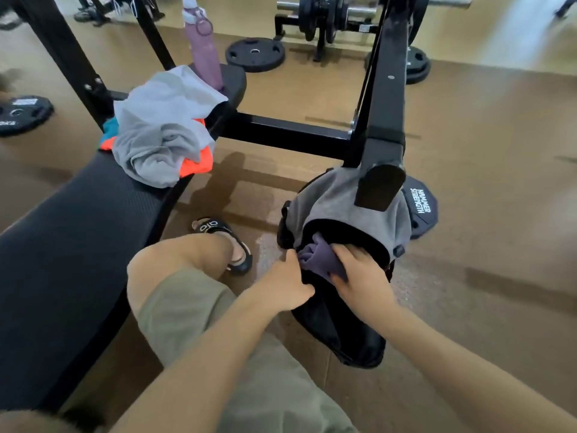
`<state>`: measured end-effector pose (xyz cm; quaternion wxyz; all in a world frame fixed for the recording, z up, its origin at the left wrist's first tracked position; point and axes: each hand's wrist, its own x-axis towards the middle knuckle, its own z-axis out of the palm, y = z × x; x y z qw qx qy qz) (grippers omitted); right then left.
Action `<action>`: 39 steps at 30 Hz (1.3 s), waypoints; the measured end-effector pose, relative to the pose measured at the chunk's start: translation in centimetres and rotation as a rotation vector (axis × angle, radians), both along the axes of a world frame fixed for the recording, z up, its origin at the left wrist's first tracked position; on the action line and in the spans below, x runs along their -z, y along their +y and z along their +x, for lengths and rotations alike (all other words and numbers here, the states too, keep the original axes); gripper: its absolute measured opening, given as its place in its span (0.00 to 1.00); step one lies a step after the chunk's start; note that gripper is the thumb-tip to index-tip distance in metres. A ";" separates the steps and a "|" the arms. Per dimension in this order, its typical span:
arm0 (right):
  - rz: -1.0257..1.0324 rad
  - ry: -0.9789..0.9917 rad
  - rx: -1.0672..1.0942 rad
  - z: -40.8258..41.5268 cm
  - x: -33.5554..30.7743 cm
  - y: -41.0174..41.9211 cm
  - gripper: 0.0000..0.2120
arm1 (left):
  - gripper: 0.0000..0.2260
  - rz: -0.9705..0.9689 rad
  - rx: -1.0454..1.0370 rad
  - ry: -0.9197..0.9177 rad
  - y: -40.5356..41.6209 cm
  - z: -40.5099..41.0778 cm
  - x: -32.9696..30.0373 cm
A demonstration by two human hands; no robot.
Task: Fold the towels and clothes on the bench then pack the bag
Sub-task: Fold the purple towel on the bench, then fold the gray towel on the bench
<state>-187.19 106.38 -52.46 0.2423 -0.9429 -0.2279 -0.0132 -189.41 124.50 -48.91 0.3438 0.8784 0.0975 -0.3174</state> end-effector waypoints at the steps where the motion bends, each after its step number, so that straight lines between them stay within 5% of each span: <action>1: -0.048 -0.018 0.014 0.1 1.0 0.2 0.29 | 0.34 0.034 0.026 0.016 -0.2 0.1 0.9; 5: -0.239 -0.021 0.060 0.8 3.8 1.1 0.25 | 0.37 0.103 0.047 0.036 -0.8 -0.3 2.8; 9: -0.474 0.001 0.065 2.3 5.9 2.0 0.24 | 0.19 0.146 0.151 0.037 -0.4 -0.2 2.5; 15: -0.782 0.197 -0.141 5.0 8.3 2.9 0.26 | 0.06 -0.092 0.038 0.062 0.5 0.2 0.2; 20: -0.850 0.287 -0.274 5.5 11.0 3.5 0.23 | 0.08 -0.149 -0.023 0.051 1.2 0.2 -0.4; 30: -0.665 0.291 -0.148 4.7 7.8 5.0 0.28 | 0.06 0.089 0.095 -0.141 4.3 0.6 -2.1; 36: -0.141 0.132 0.014 4.0 0.7 8.8 0.16 | 0.03 0.200 0.004 -0.302 8.3 2.2 -4.8; 39: 0.026 0.036 -0.079 3.8 -2.3 13.5 0.13 | 0.03 0.205 -0.166 -0.437 12.3 3.0 -5.6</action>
